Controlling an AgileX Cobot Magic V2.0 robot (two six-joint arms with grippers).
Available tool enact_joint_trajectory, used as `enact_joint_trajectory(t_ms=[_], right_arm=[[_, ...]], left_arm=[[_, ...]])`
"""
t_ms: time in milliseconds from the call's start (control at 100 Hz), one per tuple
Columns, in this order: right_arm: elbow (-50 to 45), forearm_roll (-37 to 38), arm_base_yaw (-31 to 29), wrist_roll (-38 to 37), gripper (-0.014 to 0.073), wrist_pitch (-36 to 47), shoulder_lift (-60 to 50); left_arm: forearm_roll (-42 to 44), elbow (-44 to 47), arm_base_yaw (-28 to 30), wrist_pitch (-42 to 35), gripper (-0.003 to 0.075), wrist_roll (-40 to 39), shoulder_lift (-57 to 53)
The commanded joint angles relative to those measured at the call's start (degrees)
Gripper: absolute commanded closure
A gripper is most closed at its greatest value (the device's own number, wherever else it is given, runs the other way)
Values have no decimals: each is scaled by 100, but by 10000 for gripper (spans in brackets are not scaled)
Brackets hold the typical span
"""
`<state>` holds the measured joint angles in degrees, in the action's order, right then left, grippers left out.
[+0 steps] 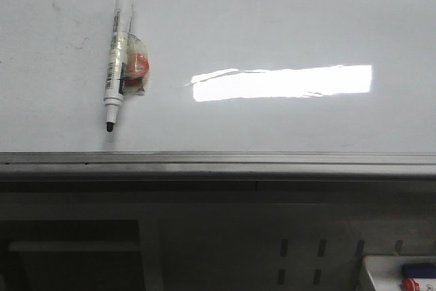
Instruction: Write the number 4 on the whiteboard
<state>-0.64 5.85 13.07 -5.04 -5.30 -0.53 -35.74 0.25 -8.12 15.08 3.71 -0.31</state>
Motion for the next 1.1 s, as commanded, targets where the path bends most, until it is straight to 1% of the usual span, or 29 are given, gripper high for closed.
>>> enact_joint_trajectory(t_ms=[0,80,210,280,330,430,460,510,560,610,650,700,780,830,850,880,900,930,940,950,1000,1050,1090], right_arm=[[-133,-454,-26,-34,658,1076,-85],[-133,-742,-26,-34,658,1442,-85],[-133,-764,-26,-34,658,2070,-85],[-120,-854,-26,-34,658,2172,-85],[-121,-1115,-26,-34,658,2142,-85],[-79,-1969,-26,-34,658,2088,-85],[-18,-2102,-26,-34,658,2005,-85],[120,-2120,-26,-34,658,1814,-85],[348,-2120,-26,-34,657,1424,-85],[625,-2106,-26,-22,655,948,-78],[864,-2096,-26,34,648,583,-27],[1144,-2063,-26,117,615,184,77],[1566,-1932,-26,114,511,-367,301],[1800,-1933,-26,114,434,-659,505],[1893,-1933,-26,114,401,-772,559],[2031,-1933,-26,114,360,-948,694],[2082,-1933,-26,114,333,-1006,773],[2190,-1933,-26,114,300,-1134,873],[2209,-1933,-26,114,286,-1156,896],[2246,-1933,-26,114,281,-1193,940],[2348,-1933,-26,114,253,-1278,1075],[2411,-1933,-26,114,249,-1302,1178],[2447,-1933,-26,114,249,-1300,1243]], left_arm=[[-1745,190,16,-551,741,-38,-147],[-2186,190,16,-694,741,-38,-147],[-2179,190,16,-676,741,-38,-147],[-2110,190,16,-708,741,-38,-147],[-2098,190,16,-717,741,-38,-147],[-2108,190,16,-732,741,-38,-147],[-2108,144,16,-741,740,-38,-147],[-2072,32,16,-726,740,58,-147],[-1868,-155,16,-632,739,393,-136],[-1396,-410,16,-493,739,637,-85],[-983,-671,16,-360,739,676,22],[-355,-1004,16,-138,739,676,228],[562,-1556,16,356,734,710,696],[849,-1890,16,658,697,799,1106],[894,-2017,16,770,666,886,1209],[887,-2200,16,903,600,1045,1459],[887,-2264,16,1004,569,1148,1606],[876,-2397,16,1133,487,1233,1793],[876,-2417,16,1191,471,1234,1839],[876,-2457,16,1219,440,1234,1930],[852,-2547,16,1402,351,1234,2224],[707,-2596,16,1600,309,1260,2484],[418,-2599,16,1725,316,1357,2696]])
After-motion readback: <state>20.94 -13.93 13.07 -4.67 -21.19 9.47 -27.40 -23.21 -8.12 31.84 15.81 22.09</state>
